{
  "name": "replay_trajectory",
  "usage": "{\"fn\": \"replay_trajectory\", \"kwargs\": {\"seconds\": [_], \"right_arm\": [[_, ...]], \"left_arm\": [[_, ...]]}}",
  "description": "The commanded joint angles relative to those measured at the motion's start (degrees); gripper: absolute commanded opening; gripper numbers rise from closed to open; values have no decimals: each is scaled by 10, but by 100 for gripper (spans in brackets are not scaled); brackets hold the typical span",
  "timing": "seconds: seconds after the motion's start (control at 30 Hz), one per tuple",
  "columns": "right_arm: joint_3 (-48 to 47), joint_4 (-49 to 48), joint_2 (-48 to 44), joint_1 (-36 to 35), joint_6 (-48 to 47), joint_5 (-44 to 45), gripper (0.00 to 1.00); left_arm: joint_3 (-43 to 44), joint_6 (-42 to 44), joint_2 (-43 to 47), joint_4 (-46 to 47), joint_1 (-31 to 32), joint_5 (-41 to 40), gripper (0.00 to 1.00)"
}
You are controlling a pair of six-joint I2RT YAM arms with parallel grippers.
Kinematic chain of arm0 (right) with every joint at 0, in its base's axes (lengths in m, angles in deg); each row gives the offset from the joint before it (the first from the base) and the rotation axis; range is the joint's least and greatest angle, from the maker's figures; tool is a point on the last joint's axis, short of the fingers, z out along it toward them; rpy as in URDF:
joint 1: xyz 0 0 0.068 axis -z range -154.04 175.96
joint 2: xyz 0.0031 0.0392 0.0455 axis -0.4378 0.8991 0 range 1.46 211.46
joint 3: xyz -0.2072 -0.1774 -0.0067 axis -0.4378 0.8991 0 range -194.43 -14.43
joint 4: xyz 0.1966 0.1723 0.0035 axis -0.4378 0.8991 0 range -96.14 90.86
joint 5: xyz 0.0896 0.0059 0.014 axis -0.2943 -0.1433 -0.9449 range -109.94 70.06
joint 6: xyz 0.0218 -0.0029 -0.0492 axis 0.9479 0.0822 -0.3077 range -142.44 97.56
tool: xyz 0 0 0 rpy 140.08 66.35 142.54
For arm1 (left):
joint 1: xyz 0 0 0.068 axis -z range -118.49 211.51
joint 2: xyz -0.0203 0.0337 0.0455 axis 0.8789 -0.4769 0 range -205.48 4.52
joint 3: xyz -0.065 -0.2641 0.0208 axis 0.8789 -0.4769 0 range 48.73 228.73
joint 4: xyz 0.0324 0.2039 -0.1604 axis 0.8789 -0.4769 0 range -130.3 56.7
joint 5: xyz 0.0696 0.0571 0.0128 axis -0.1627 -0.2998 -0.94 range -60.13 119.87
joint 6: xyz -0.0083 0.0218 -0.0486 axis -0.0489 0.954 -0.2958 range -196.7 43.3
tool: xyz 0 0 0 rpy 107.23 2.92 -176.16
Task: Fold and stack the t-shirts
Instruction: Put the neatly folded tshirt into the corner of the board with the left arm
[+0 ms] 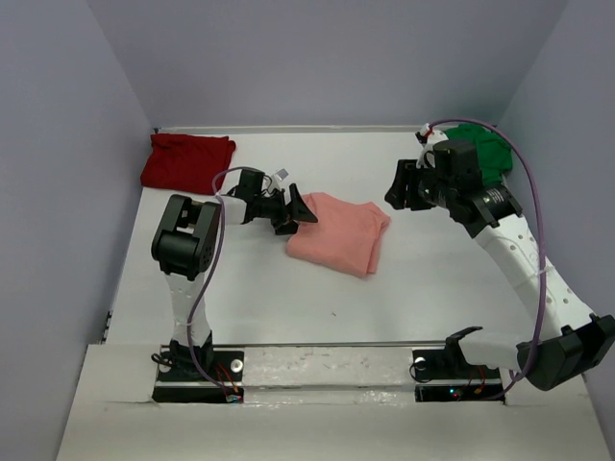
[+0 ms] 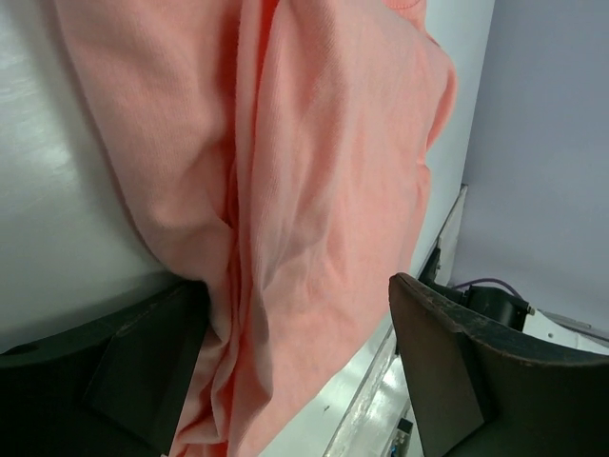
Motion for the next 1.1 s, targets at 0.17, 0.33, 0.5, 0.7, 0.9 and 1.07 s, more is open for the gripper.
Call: {"fn": "replay_trajectory", "kwargs": {"seconds": [0.17, 0.33, 0.5, 0.7, 0.9, 1.07], "right_arm": [[-9, -26, -24, -3, -2, -6, 57], [-12, -25, -27, -3, -1, -3, 57], [-10, -25, -29, -3, -1, -4, 57], [-14, -25, -28, -3, 0, -5, 57], [-12, -25, -27, -3, 0, -8, 57], [-1, -26, -32, -3, 0, -7, 57]], "left_arm": [[-15, 34, -55, -90, 9, -108, 86], [-9, 37, -58, -102, 8, -136, 75], [-7, 39, -59, -104, 9, -152, 62], [0, 44, -58, -122, 9, -170, 21], [20, 59, -60, -152, 10, -204, 0], [40, 79, -22, -186, 13, -259, 0]]}}
